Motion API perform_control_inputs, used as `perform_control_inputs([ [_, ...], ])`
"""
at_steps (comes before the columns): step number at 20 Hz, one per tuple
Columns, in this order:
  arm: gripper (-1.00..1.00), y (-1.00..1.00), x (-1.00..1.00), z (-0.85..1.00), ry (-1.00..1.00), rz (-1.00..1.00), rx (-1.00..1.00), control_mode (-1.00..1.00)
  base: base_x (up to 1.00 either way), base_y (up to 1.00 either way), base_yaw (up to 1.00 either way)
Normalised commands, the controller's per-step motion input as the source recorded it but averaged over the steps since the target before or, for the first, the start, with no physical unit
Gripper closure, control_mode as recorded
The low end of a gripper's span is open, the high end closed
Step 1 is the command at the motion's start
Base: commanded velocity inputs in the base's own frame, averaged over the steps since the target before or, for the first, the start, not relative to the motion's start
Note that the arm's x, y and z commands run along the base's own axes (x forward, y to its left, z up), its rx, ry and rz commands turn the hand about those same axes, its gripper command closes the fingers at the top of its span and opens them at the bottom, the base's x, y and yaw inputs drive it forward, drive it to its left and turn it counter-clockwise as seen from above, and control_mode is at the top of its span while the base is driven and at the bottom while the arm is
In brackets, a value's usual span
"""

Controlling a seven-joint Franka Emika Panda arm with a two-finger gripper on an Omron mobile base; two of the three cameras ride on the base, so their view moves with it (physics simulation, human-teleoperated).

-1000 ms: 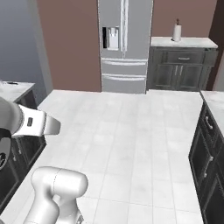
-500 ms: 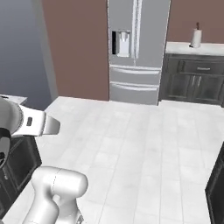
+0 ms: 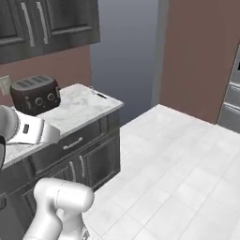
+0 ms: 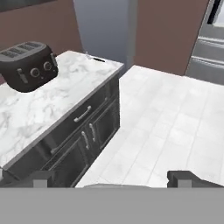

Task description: Organize the utensils by type. Pick up the wooden spoons from the counter and place them in the open cabinet. Then pick up the metallic utensils from the counter and place them in the open drawer.

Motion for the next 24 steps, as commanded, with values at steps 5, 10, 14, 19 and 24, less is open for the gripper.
perform_control_inputs([
  [5, -1.0, 0.0, 0.0, 0.0, 0.0, 0.0, 0.0, 1.0, -0.45, 0.48, 0.89],
  [10, -1.0, 0.0, 0.0, 0.0, 0.0, 0.0, 0.0, 1.0, -0.06, 0.52, 0.69],
  [14, -1.0, 0.0, 0.0, 0.0, 0.0, 0.0, 0.0, 1.0, 0.08, -0.1, 0.35],
  [19, -1.0, 0.0, 0.0, 0.0, 0.0, 0.0, 0.0, 1.0, 0.06, -0.48, 0.17],
  [24, -1.0, 0.0, 0.0, 0.0, 0.0, 0.0, 0.0, 1.0, 0.17, -0.52, 0.22],
])
